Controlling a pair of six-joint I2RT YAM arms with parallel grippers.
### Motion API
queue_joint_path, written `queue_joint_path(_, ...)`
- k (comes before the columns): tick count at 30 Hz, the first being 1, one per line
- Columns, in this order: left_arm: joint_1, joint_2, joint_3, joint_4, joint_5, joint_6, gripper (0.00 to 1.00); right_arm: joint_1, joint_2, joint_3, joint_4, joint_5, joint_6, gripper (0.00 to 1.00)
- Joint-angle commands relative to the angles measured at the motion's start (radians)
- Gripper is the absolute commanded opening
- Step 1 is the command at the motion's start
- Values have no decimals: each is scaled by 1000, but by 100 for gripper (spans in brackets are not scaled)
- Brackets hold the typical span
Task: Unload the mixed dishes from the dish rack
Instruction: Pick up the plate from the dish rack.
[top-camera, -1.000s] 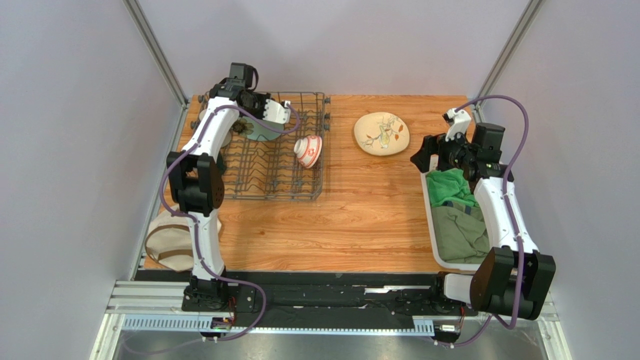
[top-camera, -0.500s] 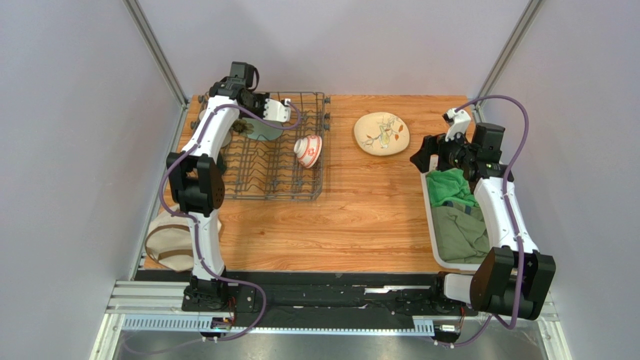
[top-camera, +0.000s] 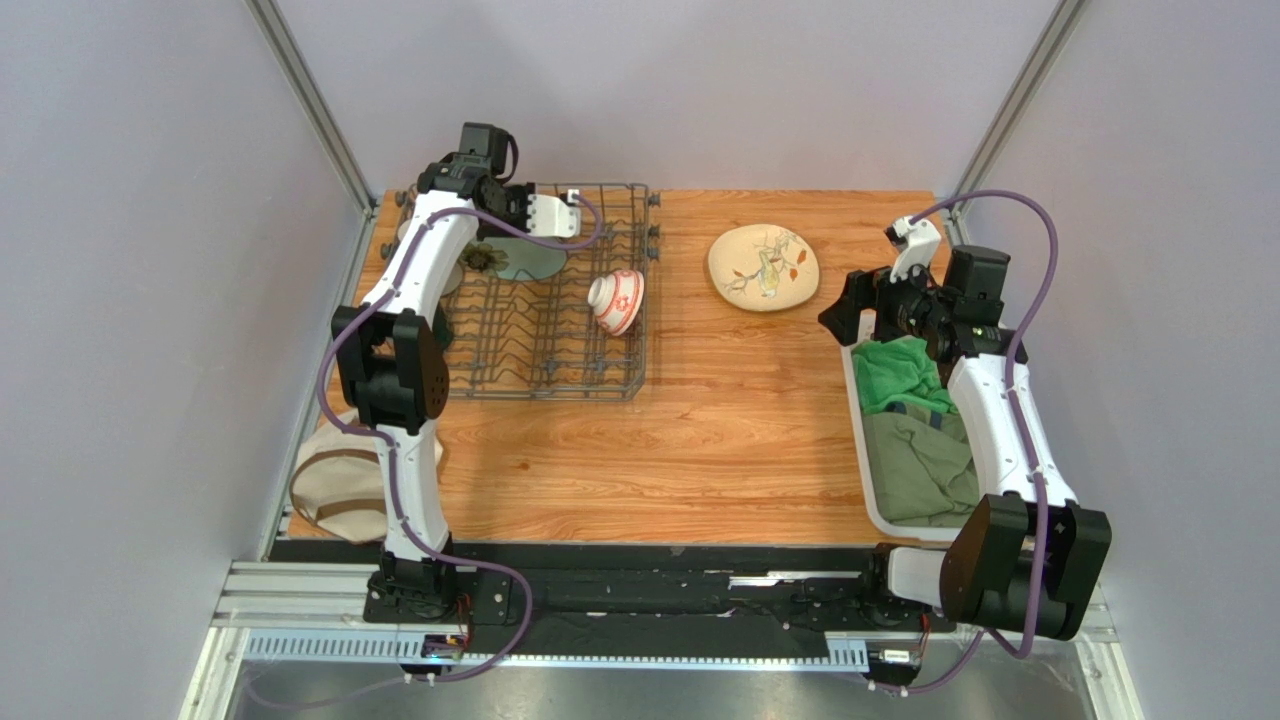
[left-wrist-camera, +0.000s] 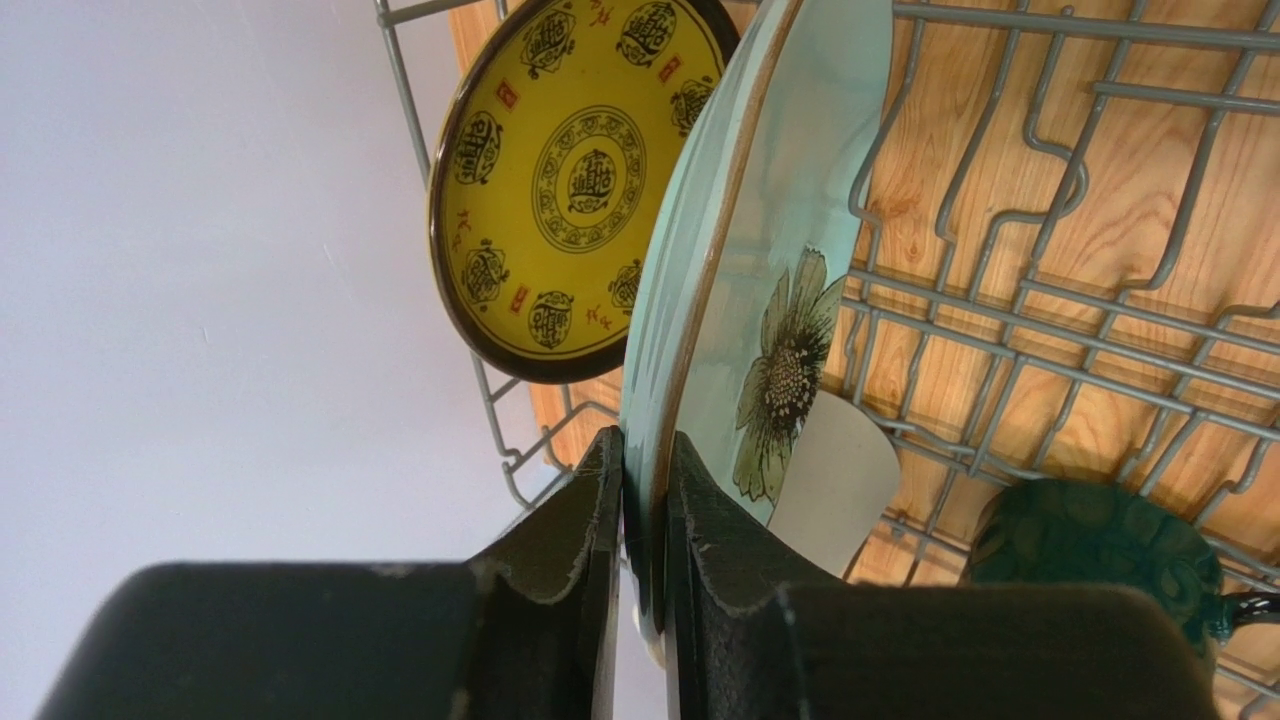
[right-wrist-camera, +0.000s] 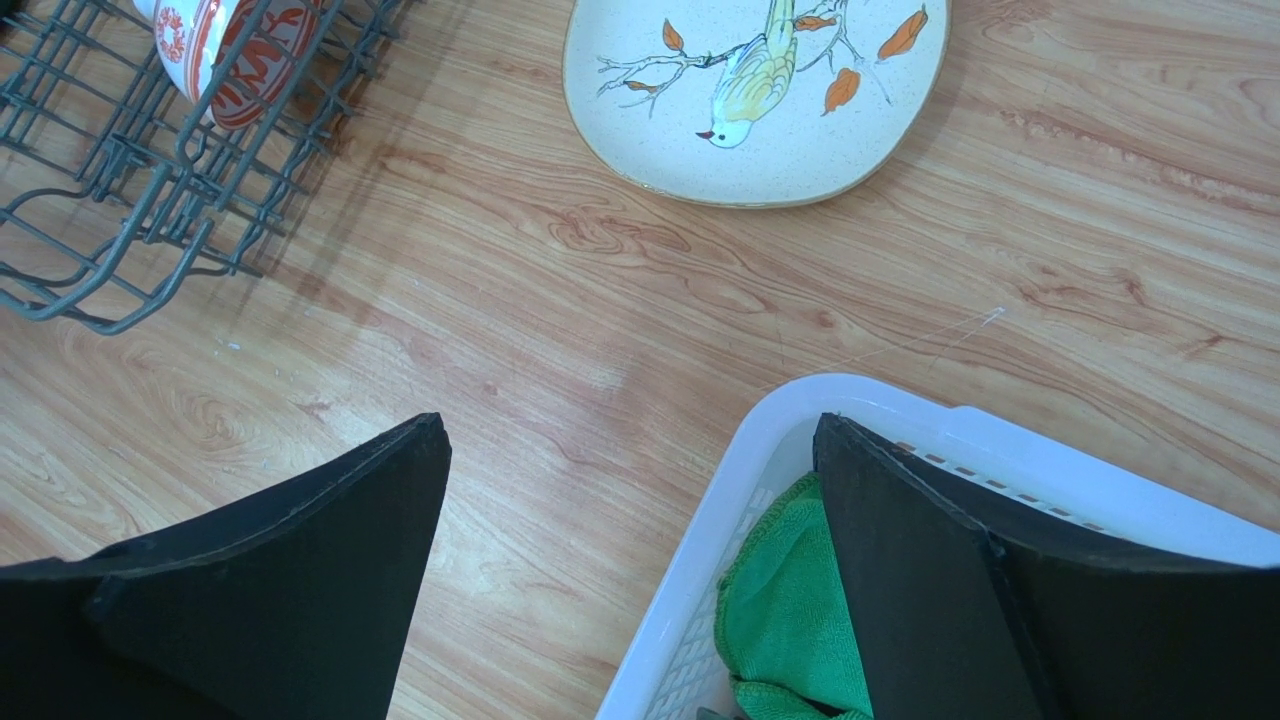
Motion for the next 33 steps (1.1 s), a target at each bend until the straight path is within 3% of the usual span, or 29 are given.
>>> queue_joint_path(1, 7, -64, 44, -35, -51, -56, 0, 5, -15, -3, 38, -25, -5, 96)
queue_joint_path(33, 7, -231, 30, 78, 54, -126, 0, 3, -15, -8, 37, -44, -3, 96)
